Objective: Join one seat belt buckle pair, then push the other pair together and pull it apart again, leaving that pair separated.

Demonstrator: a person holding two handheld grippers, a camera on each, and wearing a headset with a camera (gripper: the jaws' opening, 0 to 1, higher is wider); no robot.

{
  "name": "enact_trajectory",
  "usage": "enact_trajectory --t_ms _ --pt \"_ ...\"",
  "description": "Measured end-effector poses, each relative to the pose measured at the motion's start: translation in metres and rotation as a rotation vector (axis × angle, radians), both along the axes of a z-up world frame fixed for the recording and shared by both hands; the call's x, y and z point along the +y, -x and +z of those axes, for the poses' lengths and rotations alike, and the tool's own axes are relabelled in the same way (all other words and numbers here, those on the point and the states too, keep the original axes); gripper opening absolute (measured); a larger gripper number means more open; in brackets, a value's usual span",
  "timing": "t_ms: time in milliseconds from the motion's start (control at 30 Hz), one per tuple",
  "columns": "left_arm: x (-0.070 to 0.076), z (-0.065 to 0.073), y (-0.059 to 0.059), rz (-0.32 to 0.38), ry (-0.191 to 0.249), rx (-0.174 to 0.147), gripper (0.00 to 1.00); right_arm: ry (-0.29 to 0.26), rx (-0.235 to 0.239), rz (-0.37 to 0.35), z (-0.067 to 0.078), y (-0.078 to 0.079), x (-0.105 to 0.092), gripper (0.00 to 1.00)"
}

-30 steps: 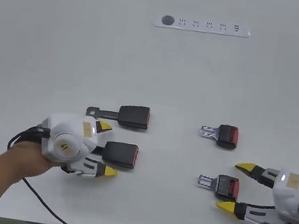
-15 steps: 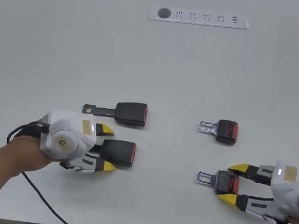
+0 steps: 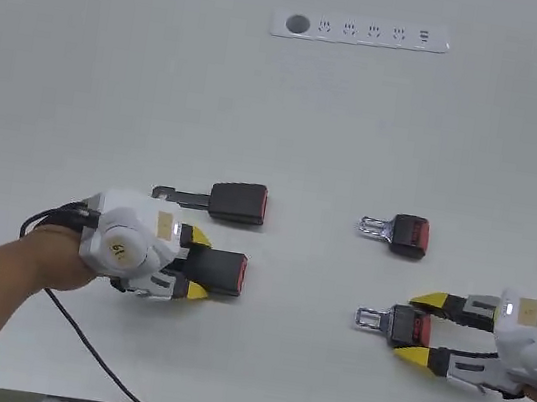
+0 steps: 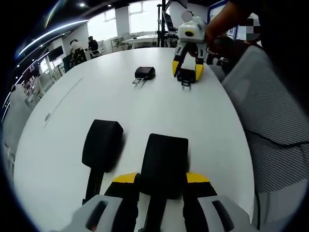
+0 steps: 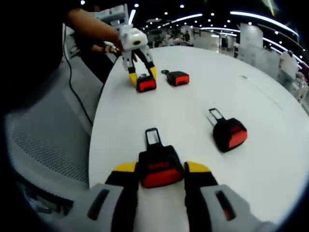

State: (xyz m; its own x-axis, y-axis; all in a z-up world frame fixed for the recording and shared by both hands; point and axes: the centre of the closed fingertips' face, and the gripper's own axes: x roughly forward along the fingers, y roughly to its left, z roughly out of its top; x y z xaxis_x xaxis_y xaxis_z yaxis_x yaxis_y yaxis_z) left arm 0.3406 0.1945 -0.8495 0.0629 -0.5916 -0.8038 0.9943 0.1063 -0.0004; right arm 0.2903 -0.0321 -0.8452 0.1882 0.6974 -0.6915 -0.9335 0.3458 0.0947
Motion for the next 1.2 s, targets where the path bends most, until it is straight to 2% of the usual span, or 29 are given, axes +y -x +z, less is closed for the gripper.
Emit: enact_trajectory --t_ms 200,533,1200 --pt "0.0 0.0 0.0 -0.004 0.001 0.004 0.37 -0.023 0.003 -0.025 0.003 -0.001 0.004 0.37" --pt "0.001 0.0 0.0 0.003 -0.007 0.013 0.37 -0.049 -0.001 -0.024 0.001 -0.008 0.017 0.37" --pt "0.001 0.0 0.0 0.008 -0.012 0.016 0.36 -0.096 -0.018 -0.014 -0.003 -0.025 0.068 0.37"
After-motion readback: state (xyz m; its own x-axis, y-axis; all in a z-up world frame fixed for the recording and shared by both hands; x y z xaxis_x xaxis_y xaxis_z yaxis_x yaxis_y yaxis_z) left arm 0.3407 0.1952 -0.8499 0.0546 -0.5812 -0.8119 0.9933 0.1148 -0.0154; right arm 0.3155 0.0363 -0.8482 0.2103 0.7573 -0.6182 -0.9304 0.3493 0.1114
